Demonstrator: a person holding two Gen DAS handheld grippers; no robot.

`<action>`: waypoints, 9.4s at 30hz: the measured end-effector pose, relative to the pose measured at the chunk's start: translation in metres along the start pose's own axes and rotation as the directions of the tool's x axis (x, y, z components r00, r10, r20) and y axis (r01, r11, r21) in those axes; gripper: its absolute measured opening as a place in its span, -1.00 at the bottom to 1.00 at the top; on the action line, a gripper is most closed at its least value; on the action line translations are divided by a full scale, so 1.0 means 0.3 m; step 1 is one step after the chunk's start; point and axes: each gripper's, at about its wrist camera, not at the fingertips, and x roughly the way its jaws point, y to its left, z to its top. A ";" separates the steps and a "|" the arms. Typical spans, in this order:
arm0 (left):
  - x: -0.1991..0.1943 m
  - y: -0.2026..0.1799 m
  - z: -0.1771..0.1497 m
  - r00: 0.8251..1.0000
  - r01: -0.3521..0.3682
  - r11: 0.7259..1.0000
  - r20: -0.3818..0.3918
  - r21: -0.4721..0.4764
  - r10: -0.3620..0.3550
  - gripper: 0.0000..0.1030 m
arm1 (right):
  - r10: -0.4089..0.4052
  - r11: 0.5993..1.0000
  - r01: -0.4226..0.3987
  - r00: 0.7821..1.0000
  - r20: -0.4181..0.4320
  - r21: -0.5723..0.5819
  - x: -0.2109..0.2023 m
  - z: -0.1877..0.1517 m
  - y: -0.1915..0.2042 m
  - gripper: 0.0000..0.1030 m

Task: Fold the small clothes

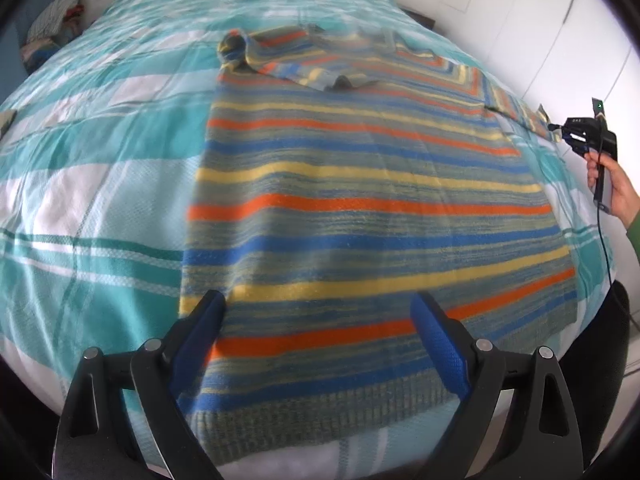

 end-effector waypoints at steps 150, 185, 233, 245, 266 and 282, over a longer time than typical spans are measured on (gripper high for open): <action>0.123 1.173 0.504 0.991 0.050 0.705 0.120 -0.707 0.050 0.31 | 0.084 0.878 -0.098 0.995 -0.051 -0.468 -0.317 -1.050 0.533 0.55; -0.103 0.534 0.327 0.982 -0.020 0.965 0.177 -0.260 0.068 0.74 | 0.022 0.846 0.051 0.991 0.129 -0.531 -0.390 -0.799 0.530 0.59; 0.205 0.423 0.259 0.946 -0.315 0.941 0.038 -0.120 0.322 0.99 | -0.056 0.944 0.081 0.995 0.086 -0.320 -0.070 -0.645 0.287 0.99; 0.022 0.419 0.257 0.925 -0.230 0.954 0.261 -0.194 0.276 0.99 | 0.004 0.965 0.011 0.998 0.058 -0.260 -0.187 -0.405 0.243 0.97; 0.081 0.463 0.264 0.923 -0.247 0.930 0.227 -0.272 0.312 0.99 | 0.128 0.980 -0.111 0.988 -0.090 0.167 0.079 0.005 -0.131 -0.91; 0.070 0.466 0.282 0.923 -0.224 0.929 0.241 -0.294 0.299 0.99 | 0.275 0.942 -0.261 0.961 0.039 -0.210 -0.166 0.069 0.612 -0.97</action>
